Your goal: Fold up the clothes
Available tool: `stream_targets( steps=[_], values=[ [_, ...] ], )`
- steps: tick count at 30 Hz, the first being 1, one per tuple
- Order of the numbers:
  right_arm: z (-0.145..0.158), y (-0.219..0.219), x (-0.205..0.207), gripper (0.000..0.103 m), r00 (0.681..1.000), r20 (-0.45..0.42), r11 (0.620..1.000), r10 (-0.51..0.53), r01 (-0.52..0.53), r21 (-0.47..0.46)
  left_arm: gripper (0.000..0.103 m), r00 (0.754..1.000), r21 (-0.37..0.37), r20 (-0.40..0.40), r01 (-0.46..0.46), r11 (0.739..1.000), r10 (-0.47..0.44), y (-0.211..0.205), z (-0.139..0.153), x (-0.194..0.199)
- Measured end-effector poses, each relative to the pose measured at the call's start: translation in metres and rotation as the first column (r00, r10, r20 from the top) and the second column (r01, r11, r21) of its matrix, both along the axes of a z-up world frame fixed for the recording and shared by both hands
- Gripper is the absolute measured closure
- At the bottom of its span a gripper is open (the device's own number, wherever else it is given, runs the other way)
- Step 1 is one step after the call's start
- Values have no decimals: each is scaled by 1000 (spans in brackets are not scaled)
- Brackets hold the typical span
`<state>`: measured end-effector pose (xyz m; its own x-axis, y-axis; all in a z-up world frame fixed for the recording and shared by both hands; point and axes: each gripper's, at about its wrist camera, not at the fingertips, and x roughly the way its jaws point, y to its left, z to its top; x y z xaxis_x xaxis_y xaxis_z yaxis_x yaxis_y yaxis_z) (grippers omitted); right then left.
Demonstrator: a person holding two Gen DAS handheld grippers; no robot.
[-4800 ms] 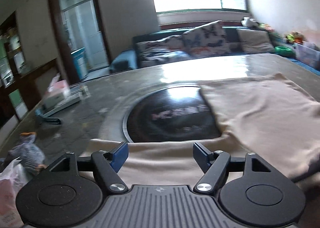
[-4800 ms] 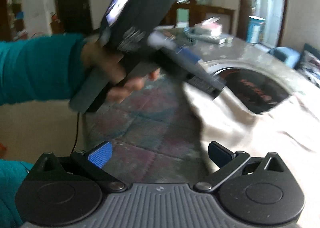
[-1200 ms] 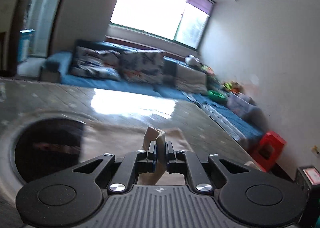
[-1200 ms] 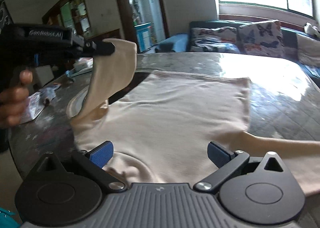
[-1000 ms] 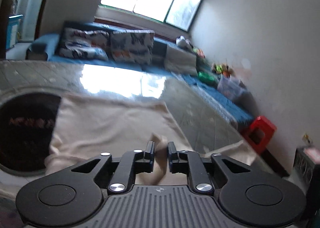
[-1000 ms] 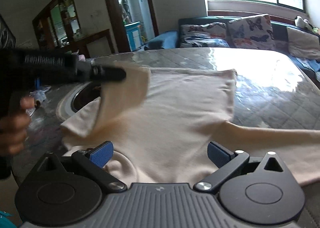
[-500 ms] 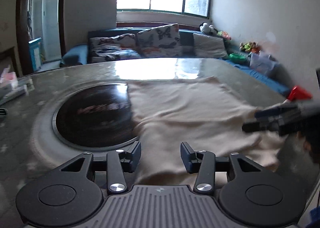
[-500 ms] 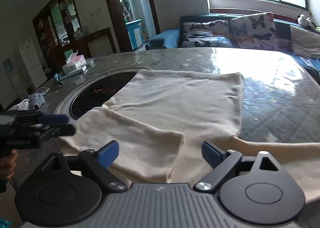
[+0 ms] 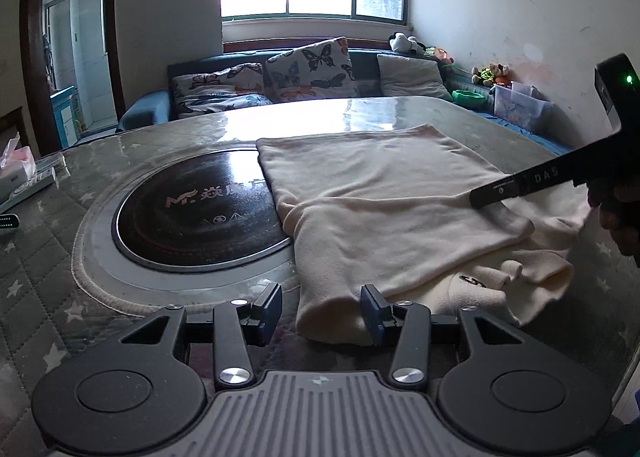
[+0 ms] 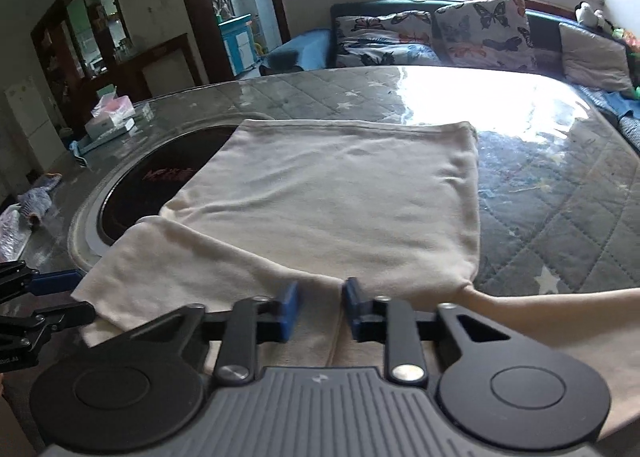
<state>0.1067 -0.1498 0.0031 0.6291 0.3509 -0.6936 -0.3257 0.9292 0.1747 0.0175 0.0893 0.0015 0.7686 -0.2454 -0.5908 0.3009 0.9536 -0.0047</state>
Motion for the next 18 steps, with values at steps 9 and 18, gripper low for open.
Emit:
stream_targets(
  steps=[9,18],
  values=[
    [22,6,-10,96,996,84,998,7,-2,-60,76,999,35,31,41,999,-42,-2,-3,-6],
    [42,8,-18,96,986,167,991,-14,35,-126,96,996,37,42,73,997,-74,-1,-2,-10]
  ],
)
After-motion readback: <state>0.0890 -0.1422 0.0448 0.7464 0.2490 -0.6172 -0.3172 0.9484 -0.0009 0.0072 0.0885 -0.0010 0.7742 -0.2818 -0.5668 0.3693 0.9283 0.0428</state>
